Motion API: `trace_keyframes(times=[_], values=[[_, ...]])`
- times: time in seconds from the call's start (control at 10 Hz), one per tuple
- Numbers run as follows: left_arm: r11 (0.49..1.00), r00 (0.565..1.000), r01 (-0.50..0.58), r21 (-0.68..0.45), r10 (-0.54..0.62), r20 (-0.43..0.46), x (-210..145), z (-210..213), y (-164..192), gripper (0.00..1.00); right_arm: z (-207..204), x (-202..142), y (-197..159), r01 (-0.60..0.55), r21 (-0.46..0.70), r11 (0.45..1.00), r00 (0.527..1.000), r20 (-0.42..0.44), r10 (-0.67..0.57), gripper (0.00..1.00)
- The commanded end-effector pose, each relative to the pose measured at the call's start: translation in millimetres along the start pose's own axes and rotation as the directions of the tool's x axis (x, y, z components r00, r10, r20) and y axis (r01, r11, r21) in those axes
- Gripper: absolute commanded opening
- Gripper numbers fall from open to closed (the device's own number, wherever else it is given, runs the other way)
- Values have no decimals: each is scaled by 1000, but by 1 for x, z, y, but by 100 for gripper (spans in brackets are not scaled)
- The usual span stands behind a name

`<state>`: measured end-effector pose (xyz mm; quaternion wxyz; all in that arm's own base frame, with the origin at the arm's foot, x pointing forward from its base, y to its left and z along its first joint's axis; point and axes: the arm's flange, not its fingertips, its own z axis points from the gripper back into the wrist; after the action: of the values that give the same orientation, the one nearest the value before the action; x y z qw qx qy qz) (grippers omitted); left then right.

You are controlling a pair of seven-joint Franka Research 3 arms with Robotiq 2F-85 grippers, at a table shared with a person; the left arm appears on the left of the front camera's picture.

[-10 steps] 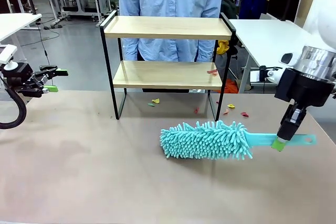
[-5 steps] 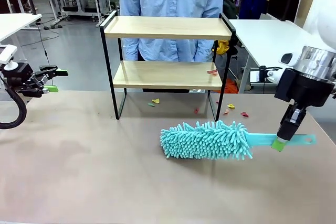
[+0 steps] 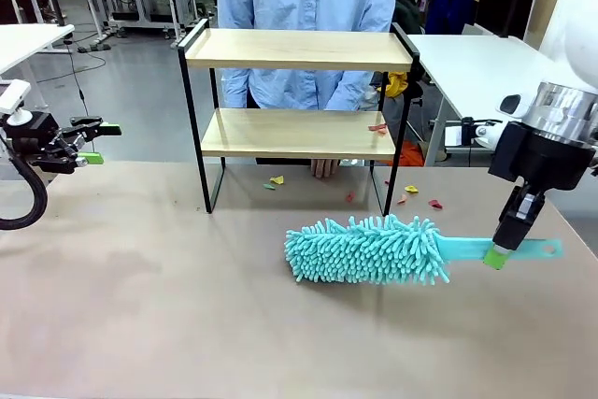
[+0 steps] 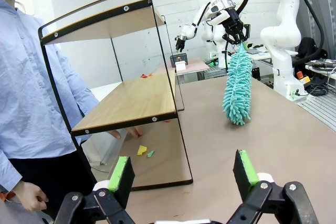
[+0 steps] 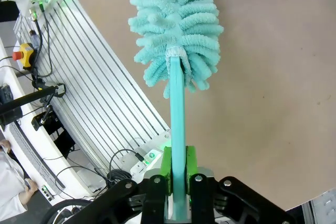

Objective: Clean the shelf.
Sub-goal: Clean the specific section of the Shelf indicated by the human with the Duster.

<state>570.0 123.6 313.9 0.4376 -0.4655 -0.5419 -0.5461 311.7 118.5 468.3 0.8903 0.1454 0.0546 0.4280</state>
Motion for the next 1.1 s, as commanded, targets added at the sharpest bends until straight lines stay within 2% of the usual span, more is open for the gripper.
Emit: trace_keyframes(times=[0.0,1.0], values=[[1000,1000,4,-3,-4,1,4,-1,0,100,2,0,0,-7,-20,1000,1000,4,7,13],[1000,1000,4,-3,-4,1,4,-1,0,100,2,0,0,-7,-20,1000,1000,4,7,13]])
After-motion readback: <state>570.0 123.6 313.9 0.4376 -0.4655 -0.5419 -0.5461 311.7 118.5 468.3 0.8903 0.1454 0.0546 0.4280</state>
